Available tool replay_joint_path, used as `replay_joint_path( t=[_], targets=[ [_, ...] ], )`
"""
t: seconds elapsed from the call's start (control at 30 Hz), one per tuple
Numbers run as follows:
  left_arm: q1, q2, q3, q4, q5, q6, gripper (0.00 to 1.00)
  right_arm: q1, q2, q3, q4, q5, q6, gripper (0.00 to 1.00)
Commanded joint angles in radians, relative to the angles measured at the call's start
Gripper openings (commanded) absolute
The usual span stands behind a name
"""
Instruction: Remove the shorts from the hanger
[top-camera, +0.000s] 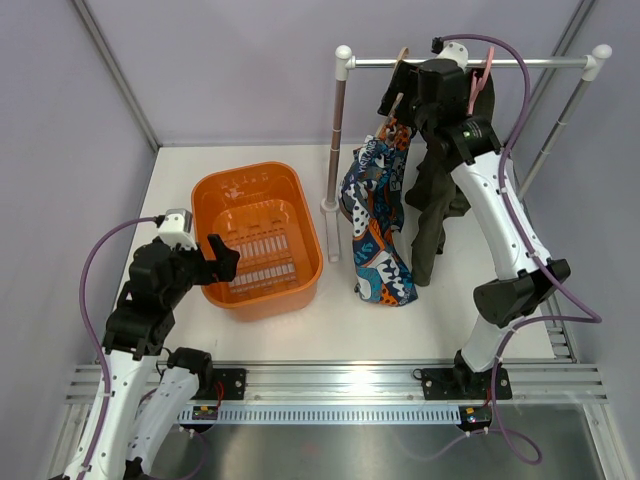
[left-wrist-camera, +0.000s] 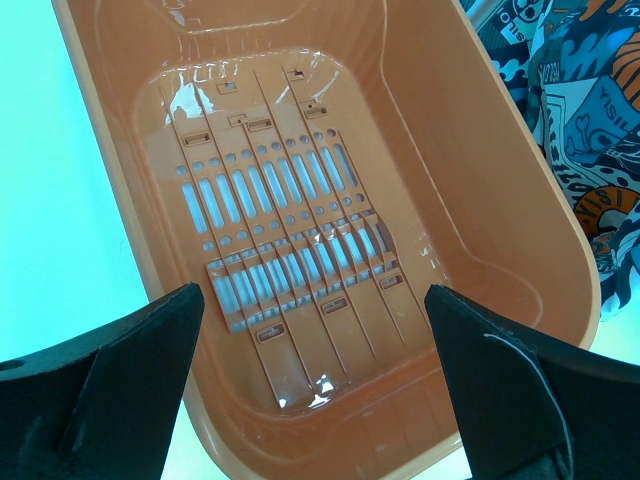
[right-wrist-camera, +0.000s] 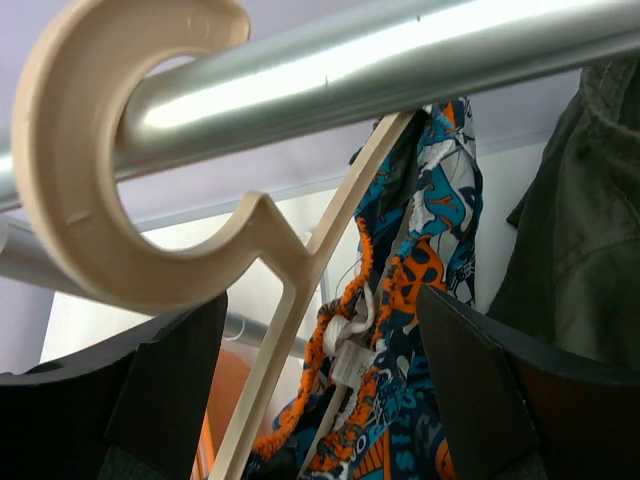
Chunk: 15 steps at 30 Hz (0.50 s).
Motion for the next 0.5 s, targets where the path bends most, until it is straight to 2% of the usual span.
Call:
replay_joint_path(
  t=[0.0, 0.27, 0.4, 0.47],
  targets=[
    [0.005, 0.000, -0.007, 0.036, 0.006, 0.002, 0.99, 0.005, 0.029, 0.053, 0.051, 0.076, -0.022, 0.84],
    [0.005, -0.005, -0.007, 0.036, 0.006, 0.002, 0.99, 0.005, 0.079, 0.100, 0.051, 0.076, -0.027, 0.77],
    [0.005, -0.003, -0.007, 0.036, 0.004, 0.002, 0.99, 0.005, 0.095, 0.111, 0.044, 0.087, -0.024, 0.68],
    [0.005, -0.003, -0.007, 0.036, 0.004, 0.002, 0.99, 0.005, 0.098, 0.109, 0.048, 0.081, -0.021, 0.60]
  ],
)
